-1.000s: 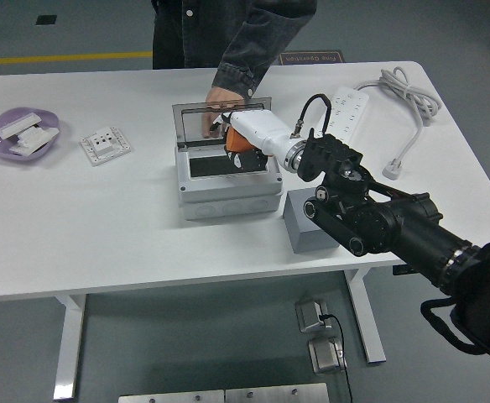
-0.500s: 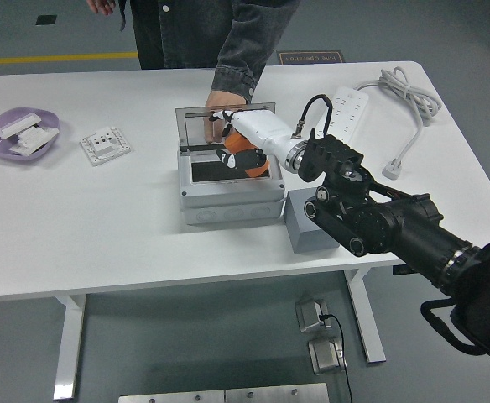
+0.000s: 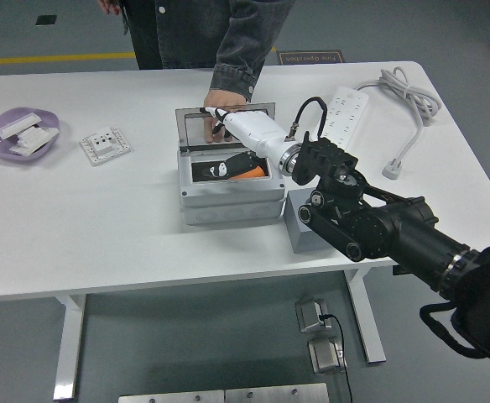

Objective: Pick up the cylinder from the cube,place it in the box,flap close box

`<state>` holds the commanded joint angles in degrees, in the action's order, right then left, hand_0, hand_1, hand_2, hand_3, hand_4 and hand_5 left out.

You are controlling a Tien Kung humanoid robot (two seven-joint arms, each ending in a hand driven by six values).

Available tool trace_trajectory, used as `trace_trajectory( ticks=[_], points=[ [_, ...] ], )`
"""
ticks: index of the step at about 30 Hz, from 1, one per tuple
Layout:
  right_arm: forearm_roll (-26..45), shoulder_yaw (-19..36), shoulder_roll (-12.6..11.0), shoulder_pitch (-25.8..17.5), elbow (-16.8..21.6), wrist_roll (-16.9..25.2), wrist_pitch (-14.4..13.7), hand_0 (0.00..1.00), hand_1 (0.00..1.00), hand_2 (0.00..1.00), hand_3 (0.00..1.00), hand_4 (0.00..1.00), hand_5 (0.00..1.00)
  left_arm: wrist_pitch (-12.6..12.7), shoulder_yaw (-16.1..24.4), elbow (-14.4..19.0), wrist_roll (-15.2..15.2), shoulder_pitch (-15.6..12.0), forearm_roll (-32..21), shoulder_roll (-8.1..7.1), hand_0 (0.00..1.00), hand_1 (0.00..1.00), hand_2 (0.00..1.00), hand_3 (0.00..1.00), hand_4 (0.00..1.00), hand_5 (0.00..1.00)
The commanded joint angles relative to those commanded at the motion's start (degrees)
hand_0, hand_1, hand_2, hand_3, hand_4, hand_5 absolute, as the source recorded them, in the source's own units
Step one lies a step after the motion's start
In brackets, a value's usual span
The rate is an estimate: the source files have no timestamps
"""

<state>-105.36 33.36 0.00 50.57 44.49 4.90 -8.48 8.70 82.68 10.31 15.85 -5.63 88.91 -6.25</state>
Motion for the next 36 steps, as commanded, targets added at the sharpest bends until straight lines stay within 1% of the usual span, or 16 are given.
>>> trace_trajectory(
  ticks=[4, 7, 9, 12, 15, 17, 21, 29, 30, 35, 36],
  points=[
    [1.71, -1.32, -0.29, -0.18, 4.04, -0.85, 0.70, 0.703, 0.654, 0.746, 0.998, 0.893, 0.447, 0.01, 0.40, 0.00, 0.02, -0.31, 0.16, 0.14, 0.630, 0.644, 0.606, 0.619, 0.660, 0.242],
    [2.97, -1.69, -1.47, -0.02, 7.65, -1.84, 1.64, 0.699, 0.646, 0.746, 0.996, 0.891, 0.449, 0.05, 0.35, 0.00, -0.03, -0.44, -0.10, 0.21, 0.630, 0.645, 0.606, 0.619, 0.660, 0.242],
    [3.52, -1.61, -2.14, 0.18, 9.03, -2.30, 2.13, 0.699, 0.646, 0.746, 0.996, 0.891, 0.449, 0.06, 0.30, 0.00, -0.05, -0.50, -0.24, 0.21, 0.630, 0.645, 0.606, 0.619, 0.660, 0.242],
    [4.63, -0.90, -3.28, 0.96, 10.33, -2.65, 2.84, 0.687, 0.642, 0.741, 0.987, 0.893, 0.454, 0.08, 0.30, 0.00, -0.03, -0.56, -0.33, 0.20, 0.630, 0.644, 0.606, 0.619, 0.660, 0.242],
    [5.67, 0.18, -4.19, 2.16, 10.15, -2.57, 3.21, 0.687, 0.642, 0.741, 0.987, 0.893, 0.454, 0.09, 0.15, 0.00, -0.03, -0.49, -0.51, 0.13, 0.630, 0.644, 0.606, 0.619, 0.660, 0.242],
    [6.28, 0.90, -4.66, 3.01, 9.52, -2.37, 3.38, 0.687, 0.642, 0.741, 0.987, 0.893, 0.454, 0.10, -0.01, 0.00, -0.04, -0.40, -0.68, 0.04, 0.630, 0.644, 0.606, 0.619, 0.660, 0.242],
    [7.60, 2.14, -5.40, 5.20, 6.38, -1.17, 3.53, 0.685, 0.630, 0.734, 0.983, 0.885, 0.451, 0.10, -0.58, 0.00, -0.06, -0.07, -1.12, -0.23, 0.630, 0.645, 0.606, 0.619, 0.659, 0.241],
    [11.03, 2.90, -5.70, 8.44, -2.86, 2.04, 3.70, 0.675, 0.627, 0.730, 0.971, 0.885, 0.453, 0.04, -1.54, 0.00, -0.06, 0.80, -1.62, -1.02, 0.630, 0.644, 0.605, 0.618, 0.659, 0.241],
    [11.53, 2.87, -5.64, 8.60, -3.91, 2.36, 3.63, 0.681, 0.625, 0.725, 0.957, 0.886, 0.457, 0.04, -1.61, 0.00, -0.05, 0.88, -1.64, -1.10, 0.630, 0.644, 0.605, 0.618, 0.658, 0.241],
    [14.12, 2.52, -5.14, 8.74, -9.43, 3.85, 3.14, 0.681, 0.625, 0.725, 0.957, 0.886, 0.457, 0.01, -2.13, 0.00, -0.07, 1.21, -1.93, -1.32, 0.630, 0.644, 0.605, 0.618, 0.658, 0.241],
    [14.48, 2.41, -5.05, 8.65, -10.08, 4.04, 3.02, 0.702, 0.627, 0.722, 0.942, 0.889, 0.461, 0.01, -2.32, 0.00, -0.09, 1.25, -2.08, -1.33, 0.630, 0.645, 0.605, 0.618, 0.659, 0.241]
  ],
)
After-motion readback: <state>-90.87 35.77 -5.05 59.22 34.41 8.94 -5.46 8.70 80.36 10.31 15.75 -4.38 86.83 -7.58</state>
